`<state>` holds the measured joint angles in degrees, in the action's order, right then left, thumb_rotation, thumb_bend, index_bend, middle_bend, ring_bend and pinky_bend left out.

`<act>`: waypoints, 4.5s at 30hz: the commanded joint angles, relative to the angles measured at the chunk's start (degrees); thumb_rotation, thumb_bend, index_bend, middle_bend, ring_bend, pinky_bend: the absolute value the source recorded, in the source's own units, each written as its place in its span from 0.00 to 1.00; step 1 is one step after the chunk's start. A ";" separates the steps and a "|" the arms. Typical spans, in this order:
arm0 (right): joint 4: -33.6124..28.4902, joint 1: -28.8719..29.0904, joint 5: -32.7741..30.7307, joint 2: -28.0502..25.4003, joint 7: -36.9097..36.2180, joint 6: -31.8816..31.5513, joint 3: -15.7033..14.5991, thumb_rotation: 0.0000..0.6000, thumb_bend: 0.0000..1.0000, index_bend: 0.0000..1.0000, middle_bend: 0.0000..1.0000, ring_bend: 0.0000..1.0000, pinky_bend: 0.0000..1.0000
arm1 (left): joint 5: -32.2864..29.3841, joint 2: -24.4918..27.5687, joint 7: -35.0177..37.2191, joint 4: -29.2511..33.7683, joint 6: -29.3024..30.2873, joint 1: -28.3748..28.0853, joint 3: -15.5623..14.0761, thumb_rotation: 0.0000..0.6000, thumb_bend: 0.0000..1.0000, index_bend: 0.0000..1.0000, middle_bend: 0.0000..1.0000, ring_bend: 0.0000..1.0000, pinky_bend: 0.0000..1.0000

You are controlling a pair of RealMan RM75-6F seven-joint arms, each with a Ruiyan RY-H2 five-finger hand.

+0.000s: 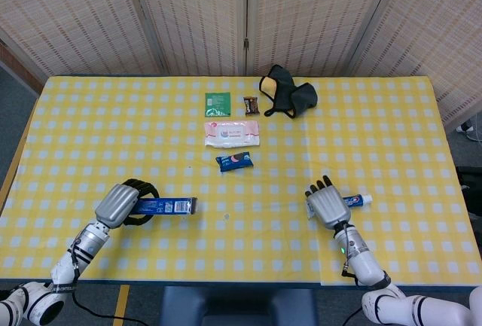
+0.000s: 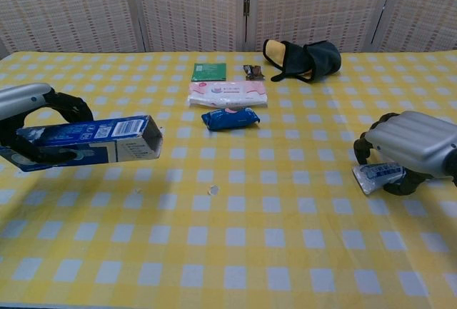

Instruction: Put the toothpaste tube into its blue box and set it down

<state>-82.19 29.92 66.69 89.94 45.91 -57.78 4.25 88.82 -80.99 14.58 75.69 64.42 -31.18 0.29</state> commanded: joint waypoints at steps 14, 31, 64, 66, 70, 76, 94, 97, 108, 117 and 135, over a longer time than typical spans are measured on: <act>-5.56 -2.28 15.61 -4.47 -19.52 -12.88 -0.12 1.00 0.33 0.68 0.50 0.40 0.37 | -2.21 0.25 -1.39 1.22 0.19 1.23 0.42 1.00 0.51 0.54 0.43 0.34 0.30; -12.72 -3.79 19.42 -6.59 -56.16 -20.15 5.08 1.00 0.33 0.69 0.54 0.48 0.59 | -3.97 1.39 -3.59 6.95 2.48 3.60 1.21 1.00 0.51 0.54 0.42 0.34 0.30; -35.59 3.84 1.32 -0.53 -70.29 -12.49 20.29 1.00 0.33 0.70 0.55 0.49 0.64 | -9.41 -3.97 -2.10 18.81 4.59 4.42 7.56 1.00 0.51 0.54 0.42 0.34 0.30; -35.46 4.26 1.03 0.32 -69.83 -12.76 20.68 1.00 0.33 0.70 0.55 0.49 0.64 | -9.32 -3.94 -2.08 19.31 4.67 4.43 7.64 1.00 0.51 0.54 0.43 0.34 0.30; -35.40 4.51 0.46 1.00 -69.60 -13.13 21.31 1.00 0.33 0.70 0.55 0.49 0.64 | -9.46 -3.67 -1.49 19.45 4.80 4.55 7.93 1.00 0.51 0.54 0.42 0.34 0.30; -34.85 4.35 -0.37 0.94 -70.38 -13.27 22.32 1.00 0.33 0.70 0.55 0.49 0.64 | -9.68 -3.40 -0.24 18.51 4.68 4.87 7.89 1.00 0.51 0.54 0.42 0.35 0.30; -32.20 4.82 -0.77 1.94 -73.14 -12.37 23.55 1.00 0.33 0.70 0.55 0.49 0.64 | -7.56 -2.26 3.17 20.26 6.12 5.53 8.07 1.00 0.51 0.54 0.42 0.35 0.30; -31.77 5.07 -0.90 2.37 -73.72 -12.14 23.80 1.00 0.33 0.70 0.55 0.49 0.64 | -7.38 -2.43 2.70 20.47 5.82 5.28 7.98 1.00 0.51 0.54 0.42 0.35 0.30; -29.72 5.96 -0.75 4.96 -76.12 -11.88 24.15 1.00 0.33 0.70 0.56 0.49 0.64 | -7.77 -3.29 1.95 20.90 5.39 4.63 8.48 1.00 0.51 0.54 0.42 0.35 0.30; -25.64 5.96 0.76 8.60 -81.36 -11.74 23.02 1.00 0.33 0.70 0.56 0.49 0.64 | -9.30 -4.79 2.47 21.04 5.77 3.59 11.02 1.00 0.51 0.54 0.42 0.35 0.31; -19.72 5.20 7.24 10.81 -85.90 -13.43 21.06 1.00 0.32 0.50 0.39 0.33 0.61 | -9.93 -5.26 8.42 22.30 9.98 5.27 13.55 1.00 0.51 0.54 0.42 0.35 0.31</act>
<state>-102.13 35.29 73.79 100.62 -39.91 -70.96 25.35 78.74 -86.35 22.53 97.77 74.15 -26.10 13.79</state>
